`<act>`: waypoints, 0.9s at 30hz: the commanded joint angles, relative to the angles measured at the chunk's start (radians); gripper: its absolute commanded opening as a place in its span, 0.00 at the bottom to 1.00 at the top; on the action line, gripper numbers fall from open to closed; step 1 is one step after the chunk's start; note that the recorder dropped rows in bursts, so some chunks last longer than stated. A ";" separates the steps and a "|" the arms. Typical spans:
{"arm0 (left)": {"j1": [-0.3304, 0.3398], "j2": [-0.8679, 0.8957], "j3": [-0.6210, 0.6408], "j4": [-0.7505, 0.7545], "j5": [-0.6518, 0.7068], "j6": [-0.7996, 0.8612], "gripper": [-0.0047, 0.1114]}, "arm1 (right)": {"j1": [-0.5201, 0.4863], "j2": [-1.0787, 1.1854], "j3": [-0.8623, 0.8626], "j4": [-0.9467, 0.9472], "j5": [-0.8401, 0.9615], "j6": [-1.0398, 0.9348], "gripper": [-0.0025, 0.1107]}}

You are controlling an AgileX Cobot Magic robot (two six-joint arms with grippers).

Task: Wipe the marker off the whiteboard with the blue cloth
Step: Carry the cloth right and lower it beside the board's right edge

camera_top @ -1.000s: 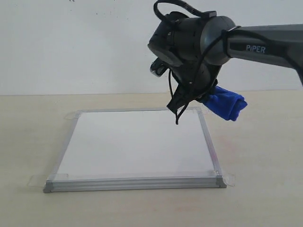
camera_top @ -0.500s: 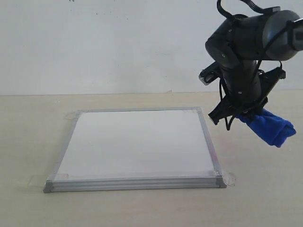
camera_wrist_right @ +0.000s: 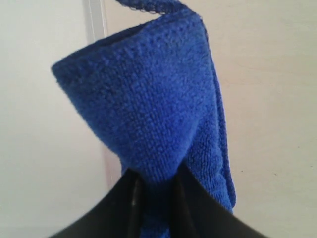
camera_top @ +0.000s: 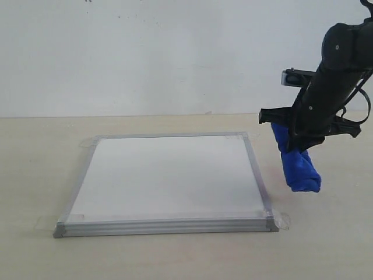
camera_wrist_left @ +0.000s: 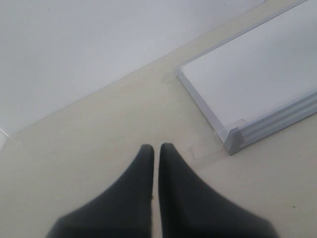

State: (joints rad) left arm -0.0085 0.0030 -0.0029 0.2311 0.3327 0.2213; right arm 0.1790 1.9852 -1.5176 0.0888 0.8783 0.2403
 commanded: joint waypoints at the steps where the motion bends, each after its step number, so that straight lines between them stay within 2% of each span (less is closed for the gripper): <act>1: -0.002 -0.003 0.003 -0.002 -0.004 0.005 0.07 | -0.008 -0.019 -0.010 0.012 -0.019 -0.014 0.02; 6: -0.002 -0.003 0.003 -0.002 -0.004 0.005 0.07 | -0.008 0.017 -0.129 0.012 0.032 -0.010 0.02; 11: -0.002 -0.003 0.003 -0.002 -0.004 0.005 0.07 | -0.008 0.158 -0.382 -0.009 0.310 -0.010 0.02; 13: -0.002 -0.003 0.003 -0.002 -0.004 0.005 0.07 | -0.008 0.204 -0.444 -0.047 0.343 -0.010 0.02; 27: -0.002 -0.003 0.003 -0.002 -0.004 0.005 0.07 | 0.050 0.261 -0.417 -0.056 0.343 -0.014 0.02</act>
State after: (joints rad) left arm -0.0085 0.0030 -0.0029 0.2311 0.3327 0.2213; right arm 0.2267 2.2500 -1.9545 0.0441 1.2186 0.2295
